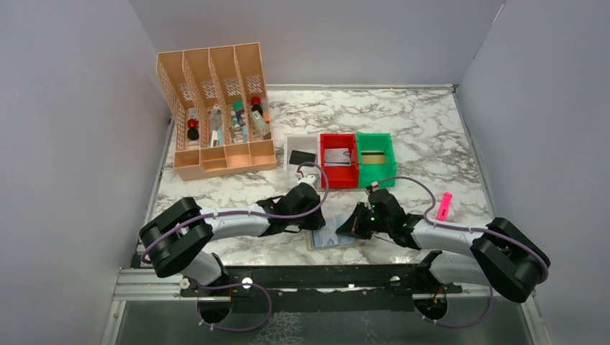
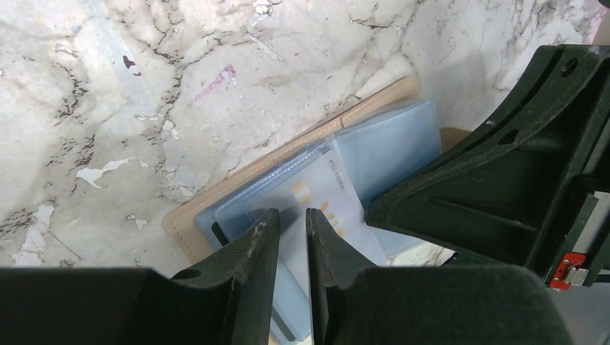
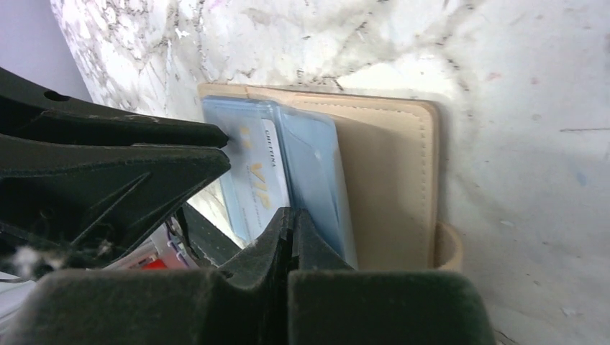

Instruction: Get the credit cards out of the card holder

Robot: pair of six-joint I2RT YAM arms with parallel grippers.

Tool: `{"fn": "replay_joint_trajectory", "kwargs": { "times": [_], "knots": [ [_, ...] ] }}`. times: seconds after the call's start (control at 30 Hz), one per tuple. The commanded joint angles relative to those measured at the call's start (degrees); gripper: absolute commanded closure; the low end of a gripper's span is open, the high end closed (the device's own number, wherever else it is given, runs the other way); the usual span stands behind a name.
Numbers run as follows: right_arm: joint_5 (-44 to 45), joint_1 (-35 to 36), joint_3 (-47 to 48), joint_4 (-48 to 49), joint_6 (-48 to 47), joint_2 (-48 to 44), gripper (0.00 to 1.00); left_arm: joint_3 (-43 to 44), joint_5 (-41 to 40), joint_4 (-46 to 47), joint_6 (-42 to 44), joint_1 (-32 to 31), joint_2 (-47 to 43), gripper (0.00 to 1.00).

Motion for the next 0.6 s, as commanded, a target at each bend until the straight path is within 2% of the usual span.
{"fn": "replay_joint_trajectory", "kwargs": {
  "times": [0.0,0.23,0.3,0.47,0.57],
  "knots": [
    [-1.0,-0.8,-1.0,-1.3,-0.9,-0.4,0.99,-3.0,-4.0,-10.0,1.7,-0.2,2.2,0.75],
    [-2.7,-1.0,-0.9,0.1,-1.4,-0.3,0.98,-3.3,-4.7,-10.4,2.1,-0.2,1.3,0.75],
    [-4.9,-1.0,-0.4,1.9,-2.1,0.8,0.94,-3.1,-4.5,-10.3,2.3,-0.2,1.2,0.75],
    [-5.5,-1.0,0.3,3.0,-2.1,3.9,0.75,-3.1,-4.4,-10.1,2.5,-0.2,1.2,0.75],
    [-6.7,-1.0,0.0,4.8,-1.9,5.1,0.73,-3.6,-4.5,-10.0,2.3,-0.2,0.9,0.75]
  ]
}}
